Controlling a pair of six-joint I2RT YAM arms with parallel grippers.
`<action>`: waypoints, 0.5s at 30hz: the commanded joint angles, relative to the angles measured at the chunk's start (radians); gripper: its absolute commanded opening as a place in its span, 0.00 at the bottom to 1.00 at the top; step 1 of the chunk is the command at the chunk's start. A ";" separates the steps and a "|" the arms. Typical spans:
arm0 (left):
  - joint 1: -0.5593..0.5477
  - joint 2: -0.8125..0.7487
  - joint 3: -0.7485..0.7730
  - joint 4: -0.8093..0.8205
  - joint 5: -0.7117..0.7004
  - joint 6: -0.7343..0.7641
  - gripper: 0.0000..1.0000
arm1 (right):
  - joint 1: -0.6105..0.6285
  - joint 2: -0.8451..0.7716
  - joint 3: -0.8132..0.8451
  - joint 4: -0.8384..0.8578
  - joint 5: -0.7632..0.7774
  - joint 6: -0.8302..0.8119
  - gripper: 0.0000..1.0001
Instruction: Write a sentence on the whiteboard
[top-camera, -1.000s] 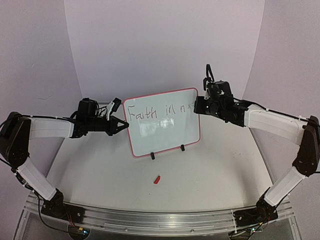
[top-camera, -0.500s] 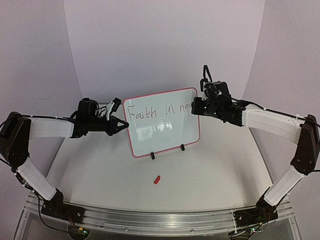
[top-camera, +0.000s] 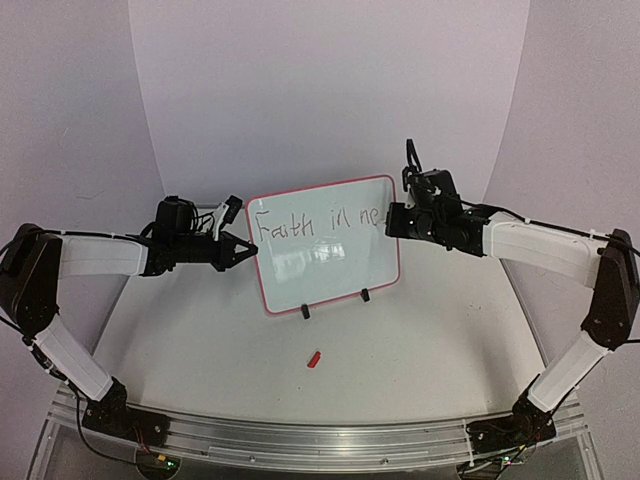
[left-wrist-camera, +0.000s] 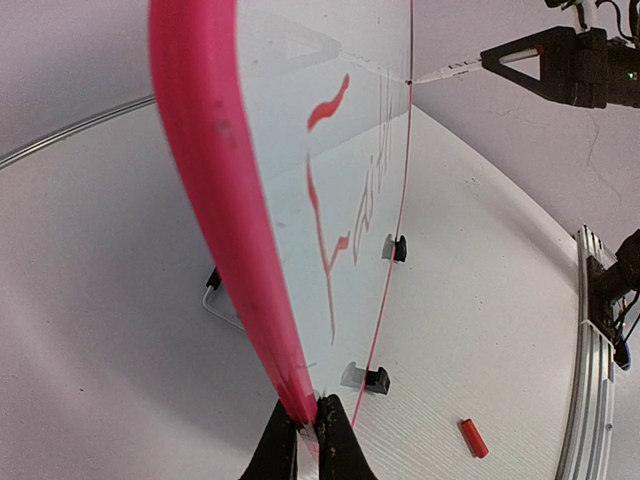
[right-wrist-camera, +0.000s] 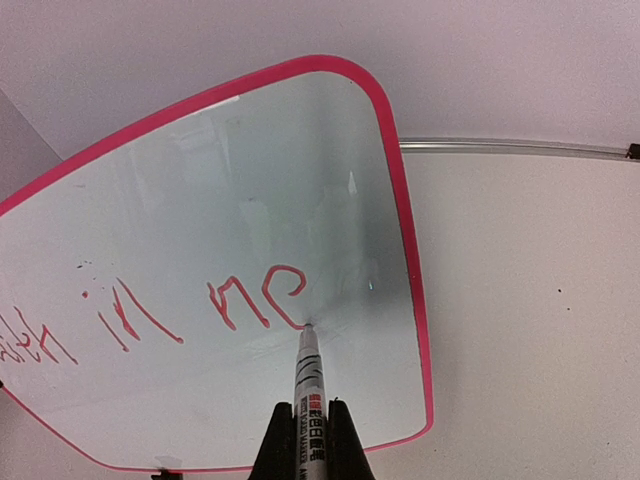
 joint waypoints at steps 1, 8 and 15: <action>0.001 0.006 0.006 -0.033 -0.075 0.070 0.00 | -0.004 -0.032 0.013 0.012 0.065 -0.006 0.00; -0.001 0.006 0.007 -0.033 -0.075 0.070 0.00 | -0.004 -0.117 -0.012 0.034 0.040 -0.006 0.00; 0.001 0.005 0.007 -0.033 -0.074 0.070 0.00 | -0.005 -0.116 -0.001 0.036 0.047 -0.021 0.00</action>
